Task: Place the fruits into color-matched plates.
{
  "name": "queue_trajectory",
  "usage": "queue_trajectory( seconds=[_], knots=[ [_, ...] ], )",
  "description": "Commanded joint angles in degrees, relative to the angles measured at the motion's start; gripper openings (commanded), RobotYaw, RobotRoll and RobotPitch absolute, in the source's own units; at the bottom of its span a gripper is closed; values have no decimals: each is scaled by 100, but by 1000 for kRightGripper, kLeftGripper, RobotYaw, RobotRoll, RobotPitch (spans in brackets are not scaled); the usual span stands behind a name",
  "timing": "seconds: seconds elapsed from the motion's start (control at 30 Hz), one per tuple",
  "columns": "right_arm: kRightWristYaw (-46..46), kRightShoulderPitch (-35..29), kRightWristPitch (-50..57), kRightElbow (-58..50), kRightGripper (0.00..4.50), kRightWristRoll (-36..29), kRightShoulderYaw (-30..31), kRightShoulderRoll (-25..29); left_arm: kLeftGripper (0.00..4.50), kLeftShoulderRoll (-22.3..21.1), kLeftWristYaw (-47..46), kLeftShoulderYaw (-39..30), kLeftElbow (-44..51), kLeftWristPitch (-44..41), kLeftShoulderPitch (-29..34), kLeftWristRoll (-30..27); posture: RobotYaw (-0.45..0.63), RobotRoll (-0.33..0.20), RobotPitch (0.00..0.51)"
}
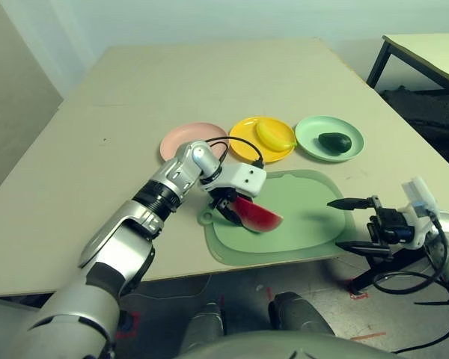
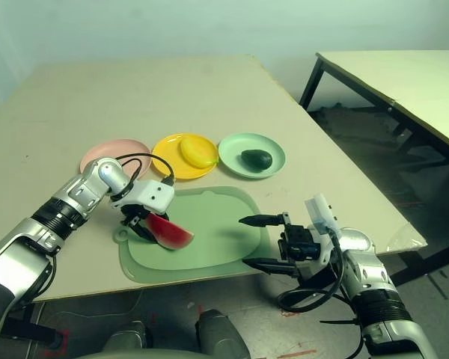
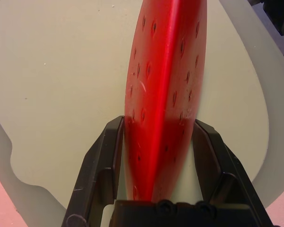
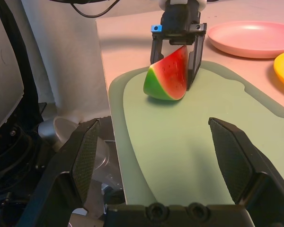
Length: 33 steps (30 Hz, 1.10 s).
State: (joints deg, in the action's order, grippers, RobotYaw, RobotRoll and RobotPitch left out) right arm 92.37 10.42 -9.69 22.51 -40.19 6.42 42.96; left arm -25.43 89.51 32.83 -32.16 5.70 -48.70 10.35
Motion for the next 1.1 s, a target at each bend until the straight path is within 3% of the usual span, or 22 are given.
queue_trajectory(
  seconds=[0.03, 0.4, 0.6, 0.83, 1.1],
  knots=[
    [13, -26, -30, -58, 4500, 53, 60, 35, 2341, -31, 0, -21, -114, 38, 71, 6, -262, 0, 0],
    [13, 37, 16, 12, 4500, 16, -22, 5, 2341, -162, -57, -602, -151, -252, -171, -393, -252, 0, 0],
    [11, 184, 255, 122, 4500, 92, -359, -238, 2341, -394, -151, -845, -475, -99, -373, -415, -242, 0, 0],
    [-1034, 183, 302, -46, 4500, 454, -856, -769, 2341, -873, -715, -1086, -2002, 691, -978, -119, -230, 0, 0],
    [-1482, -438, 328, -849, 4500, 627, -943, -1200, 2341, -1286, -2224, -1058, -3888, 1425, -1782, 656, -245, 0, 0]
  ],
)
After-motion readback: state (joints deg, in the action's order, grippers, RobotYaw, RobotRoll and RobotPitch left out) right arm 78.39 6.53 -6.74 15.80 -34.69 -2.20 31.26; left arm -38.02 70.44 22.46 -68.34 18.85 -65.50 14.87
